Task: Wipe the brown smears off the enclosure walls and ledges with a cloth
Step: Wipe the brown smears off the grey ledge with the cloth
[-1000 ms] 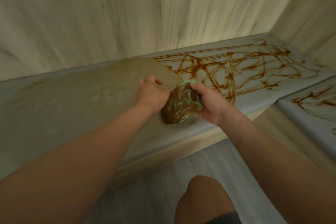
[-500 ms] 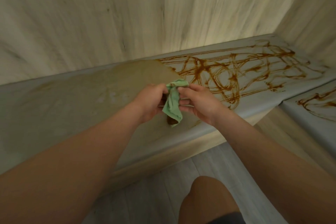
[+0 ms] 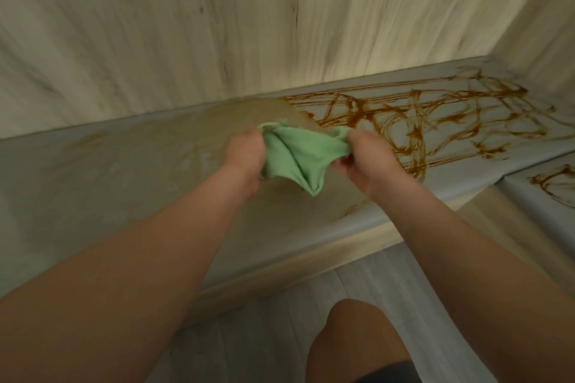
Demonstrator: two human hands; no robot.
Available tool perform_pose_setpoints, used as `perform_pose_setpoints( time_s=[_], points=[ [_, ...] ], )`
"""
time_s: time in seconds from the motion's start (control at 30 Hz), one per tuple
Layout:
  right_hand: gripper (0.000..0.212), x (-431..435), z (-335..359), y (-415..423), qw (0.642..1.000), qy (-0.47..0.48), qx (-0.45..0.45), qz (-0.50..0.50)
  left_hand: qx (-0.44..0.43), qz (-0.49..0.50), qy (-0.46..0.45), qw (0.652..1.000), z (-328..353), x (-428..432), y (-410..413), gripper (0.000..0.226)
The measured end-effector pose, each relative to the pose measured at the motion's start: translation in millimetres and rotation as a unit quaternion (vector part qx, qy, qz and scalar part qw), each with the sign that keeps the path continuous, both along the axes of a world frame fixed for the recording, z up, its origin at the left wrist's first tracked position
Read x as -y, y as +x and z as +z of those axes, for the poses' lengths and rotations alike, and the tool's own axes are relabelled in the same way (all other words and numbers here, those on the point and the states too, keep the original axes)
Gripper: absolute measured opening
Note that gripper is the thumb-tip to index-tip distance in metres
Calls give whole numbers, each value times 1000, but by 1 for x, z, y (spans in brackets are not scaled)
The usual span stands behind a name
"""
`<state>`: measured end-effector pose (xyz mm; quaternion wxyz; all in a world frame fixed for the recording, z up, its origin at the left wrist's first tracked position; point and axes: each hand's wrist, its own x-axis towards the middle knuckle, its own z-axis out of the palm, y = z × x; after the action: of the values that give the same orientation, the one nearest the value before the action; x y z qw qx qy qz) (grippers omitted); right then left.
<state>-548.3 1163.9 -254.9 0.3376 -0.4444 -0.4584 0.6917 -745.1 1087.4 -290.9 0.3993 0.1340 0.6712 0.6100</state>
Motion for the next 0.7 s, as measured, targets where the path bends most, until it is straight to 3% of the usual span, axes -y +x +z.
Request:
perform_pose_setpoints(
  time_s=[0.1,0.17,0.2,0.23,0.27,0.3,0.37,0.4,0.47,0.57,0.63,0.7],
  points=[
    [26,-18,3,20,994,-82,-18,-72,30,14,-8,999,-13,4,-20,44],
    [22,-25,-4,31,989,-81,111,-55,10,-14,-45,999,-5,23,-11,49],
    [22,-27,-9,36,968,-32,248,-22,3,-35,-83,996,-10,29,-10,43],
    [29,-27,-15,42,919,40,392,16,-28,-61,-131,989,-10,36,-6,35],
    [37,-25,-20,46,858,124,498,34,-86,-92,-185,975,-10,41,-5,31],
    [43,-21,-24,47,814,199,545,37,-178,-121,-238,947,-8,43,-7,35],
    [46,-15,-29,41,787,307,533,41,-367,-153,-286,872,2,42,-9,41],
    [47,-15,-32,36,779,334,526,70,-414,-158,-270,855,9,40,-6,38],
    [54,-12,-39,24,748,345,543,163,-464,-200,-208,837,18,37,3,26],
    [56,-5,-48,11,713,348,566,225,-498,-343,-146,783,15,36,19,17],
    [36,-4,-55,9,723,351,551,225,-516,-409,-153,737,4,36,24,22],
    [20,-2,-53,12,769,352,502,181,-544,-445,-174,690,-5,36,26,32]
  ],
)
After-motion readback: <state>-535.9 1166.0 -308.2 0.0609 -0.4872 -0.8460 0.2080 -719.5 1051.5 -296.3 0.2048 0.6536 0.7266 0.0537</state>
